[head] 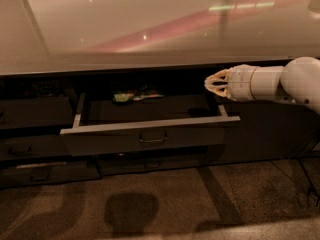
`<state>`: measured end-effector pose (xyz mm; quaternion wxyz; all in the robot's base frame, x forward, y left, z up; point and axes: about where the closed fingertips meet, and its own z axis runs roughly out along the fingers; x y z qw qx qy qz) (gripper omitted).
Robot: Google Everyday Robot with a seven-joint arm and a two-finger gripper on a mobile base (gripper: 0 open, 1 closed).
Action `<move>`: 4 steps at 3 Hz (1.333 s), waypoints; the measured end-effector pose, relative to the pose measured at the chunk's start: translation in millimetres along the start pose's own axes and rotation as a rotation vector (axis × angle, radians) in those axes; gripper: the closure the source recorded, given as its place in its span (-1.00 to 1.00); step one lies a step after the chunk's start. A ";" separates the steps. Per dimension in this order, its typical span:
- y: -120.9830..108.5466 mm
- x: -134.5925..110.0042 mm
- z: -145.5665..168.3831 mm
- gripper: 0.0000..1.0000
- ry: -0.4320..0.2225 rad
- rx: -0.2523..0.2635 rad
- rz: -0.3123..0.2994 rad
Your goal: Open top drawer
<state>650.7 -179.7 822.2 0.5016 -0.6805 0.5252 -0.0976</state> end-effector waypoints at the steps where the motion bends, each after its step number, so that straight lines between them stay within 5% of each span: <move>1: -2.3 0.0 8.2 1.00 0.072 -0.023 -0.033; 3: 35.6 69.1 47.8 1.00 0.236 -0.162 0.111; 4: 35.9 69.1 48.2 1.00 0.235 -0.163 0.112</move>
Offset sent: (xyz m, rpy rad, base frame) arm 0.0494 -0.0329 -0.0685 -0.1839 0.2226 -0.2183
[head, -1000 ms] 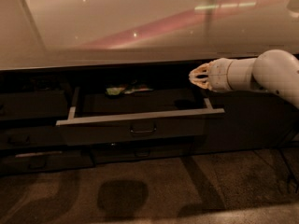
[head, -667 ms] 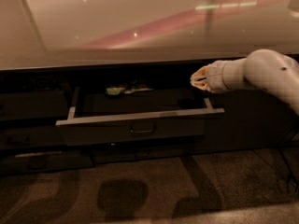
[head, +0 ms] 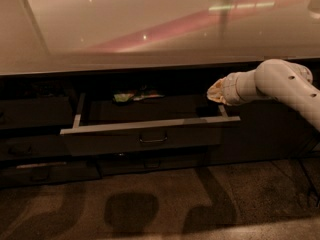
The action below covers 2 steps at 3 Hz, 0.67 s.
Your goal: Open top drawer
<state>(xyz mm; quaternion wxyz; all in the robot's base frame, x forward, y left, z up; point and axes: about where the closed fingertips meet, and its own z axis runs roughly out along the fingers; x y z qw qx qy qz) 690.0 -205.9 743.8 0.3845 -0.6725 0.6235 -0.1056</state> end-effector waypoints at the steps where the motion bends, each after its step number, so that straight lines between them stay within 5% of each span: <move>1: 3.7 -7.9 10.2 1.00 -0.087 -0.048 0.019; 2: 16.6 -32.0 26.4 1.00 -0.170 -0.127 -0.008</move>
Offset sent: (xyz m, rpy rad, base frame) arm -0.0072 0.0714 -0.0258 0.1318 0.1529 0.2656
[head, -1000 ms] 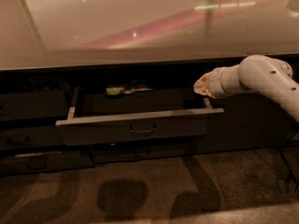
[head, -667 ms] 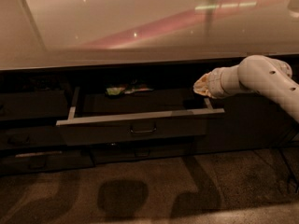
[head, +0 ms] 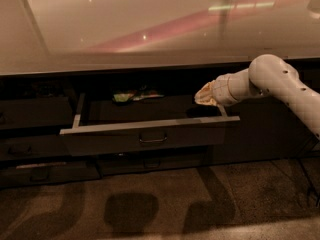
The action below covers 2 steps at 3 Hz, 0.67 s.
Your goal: Open top drawer
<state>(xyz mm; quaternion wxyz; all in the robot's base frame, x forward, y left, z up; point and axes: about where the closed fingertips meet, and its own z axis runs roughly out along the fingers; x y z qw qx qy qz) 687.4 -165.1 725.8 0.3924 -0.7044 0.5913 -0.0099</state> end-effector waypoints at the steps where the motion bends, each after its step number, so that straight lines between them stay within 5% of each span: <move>1: 0.0 0.0 0.1 1.00 0.000 0.000 0.000; 2: 5.4 17.4 14.0 1.00 0.036 -0.042 0.036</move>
Offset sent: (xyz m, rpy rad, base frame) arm 0.0181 -0.0229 -0.0463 -0.0651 0.1323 -0.0752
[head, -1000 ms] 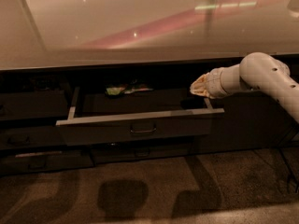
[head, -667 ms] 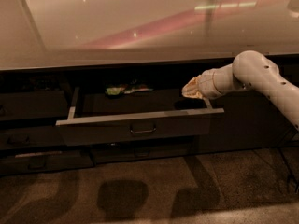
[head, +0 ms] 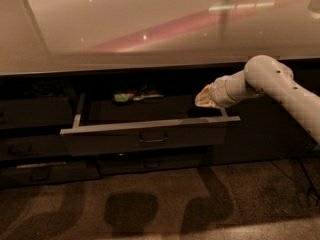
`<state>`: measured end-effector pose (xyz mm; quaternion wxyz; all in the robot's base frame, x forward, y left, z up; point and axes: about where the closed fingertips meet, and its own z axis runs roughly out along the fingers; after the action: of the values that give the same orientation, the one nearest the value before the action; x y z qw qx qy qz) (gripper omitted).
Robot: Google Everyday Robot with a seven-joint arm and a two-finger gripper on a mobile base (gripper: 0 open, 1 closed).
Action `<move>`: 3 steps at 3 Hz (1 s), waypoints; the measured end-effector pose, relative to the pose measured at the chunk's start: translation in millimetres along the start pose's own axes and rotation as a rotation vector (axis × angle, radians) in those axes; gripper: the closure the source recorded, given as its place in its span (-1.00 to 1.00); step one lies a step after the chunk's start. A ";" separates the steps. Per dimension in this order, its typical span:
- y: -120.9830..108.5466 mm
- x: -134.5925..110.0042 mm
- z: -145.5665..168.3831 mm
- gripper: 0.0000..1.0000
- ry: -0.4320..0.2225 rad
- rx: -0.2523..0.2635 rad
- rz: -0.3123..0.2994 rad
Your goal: Open top drawer
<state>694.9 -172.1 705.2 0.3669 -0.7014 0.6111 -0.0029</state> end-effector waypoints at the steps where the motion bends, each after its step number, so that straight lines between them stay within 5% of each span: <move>1: 10.8 23.6 21.7 1.00 0.042 -0.057 0.042; 3: 30.3 12.7 28.9 1.00 0.038 -0.094 0.001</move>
Offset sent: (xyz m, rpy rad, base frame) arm 0.0057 -0.0074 -0.0263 -0.0260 0.0587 -0.0223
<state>685.3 -167.8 662.7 0.3218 -0.7174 0.6178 0.0125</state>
